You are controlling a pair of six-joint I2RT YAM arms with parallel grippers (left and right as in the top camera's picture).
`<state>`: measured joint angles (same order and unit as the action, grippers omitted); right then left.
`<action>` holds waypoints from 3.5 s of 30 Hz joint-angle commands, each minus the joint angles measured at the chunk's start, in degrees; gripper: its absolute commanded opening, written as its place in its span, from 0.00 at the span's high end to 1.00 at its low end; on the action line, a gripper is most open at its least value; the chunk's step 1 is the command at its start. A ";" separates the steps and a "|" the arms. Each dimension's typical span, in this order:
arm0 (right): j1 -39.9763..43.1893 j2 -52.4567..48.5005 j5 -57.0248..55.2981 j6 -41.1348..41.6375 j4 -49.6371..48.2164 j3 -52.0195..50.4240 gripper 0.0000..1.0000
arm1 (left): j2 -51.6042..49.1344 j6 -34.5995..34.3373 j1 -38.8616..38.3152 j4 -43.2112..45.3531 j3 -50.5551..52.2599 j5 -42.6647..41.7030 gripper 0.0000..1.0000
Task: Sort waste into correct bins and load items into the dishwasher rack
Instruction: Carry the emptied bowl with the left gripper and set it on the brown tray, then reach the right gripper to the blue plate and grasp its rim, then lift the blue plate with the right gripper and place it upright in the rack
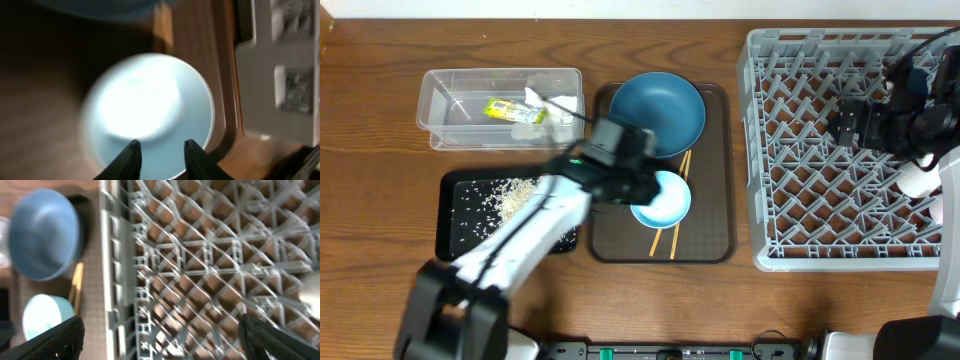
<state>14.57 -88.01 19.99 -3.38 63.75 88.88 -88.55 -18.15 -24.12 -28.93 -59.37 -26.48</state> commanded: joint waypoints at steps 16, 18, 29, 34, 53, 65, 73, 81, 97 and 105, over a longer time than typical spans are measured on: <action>-29.59 -8.02 -6.80 5.68 -20.24 -0.07 0.08 | 12.96 1.79 28.02 -20.13 -0.35 9.66 0.42; -32.09 -11.19 -8.68 7.28 -21.97 -0.07 0.09 | 12.96 1.79 28.20 -20.13 -0.35 9.66 0.42; -37.09 -27.15 -21.70 23.93 -28.04 -0.07 0.16 | 12.96 1.79 28.17 -20.44 -0.35 9.64 0.41; -37.11 -32.02 -21.66 29.40 -28.41 -0.07 0.31 | 12.94 1.79 28.17 -20.50 -0.35 9.64 0.41; -34.62 -30.99 -21.51 34.69 -31.21 0.37 0.99 | 12.94 1.79 28.17 -20.52 -0.35 9.64 0.41; -23.15 -7.82 -28.30 8.11 -34.45 0.37 0.99 | 12.94 1.79 28.17 -20.48 -0.35 9.64 0.40; -12.76 -1.20 -42.05 -17.68 -38.86 0.37 0.99 | 12.94 1.77 28.17 -20.35 -0.35 9.64 0.40; -2.78 -1.90 -46.84 -37.94 -49.88 0.37 0.99 | 12.94 1.79 28.17 -20.26 -0.35 9.64 0.40; 6.80 -14.88 -63.91 -54.01 -72.72 0.37 0.99 | 12.94 1.77 28.17 -20.33 -0.35 9.64 0.40; 7.56 -22.14 -68.22 -55.43 -76.41 0.37 0.99 | 12.94 1.75 28.17 -20.33 -0.35 9.64 0.40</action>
<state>21.69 -108.38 -44.07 -57.74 -11.09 88.86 -75.96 -16.71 3.77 -49.10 -59.37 -17.58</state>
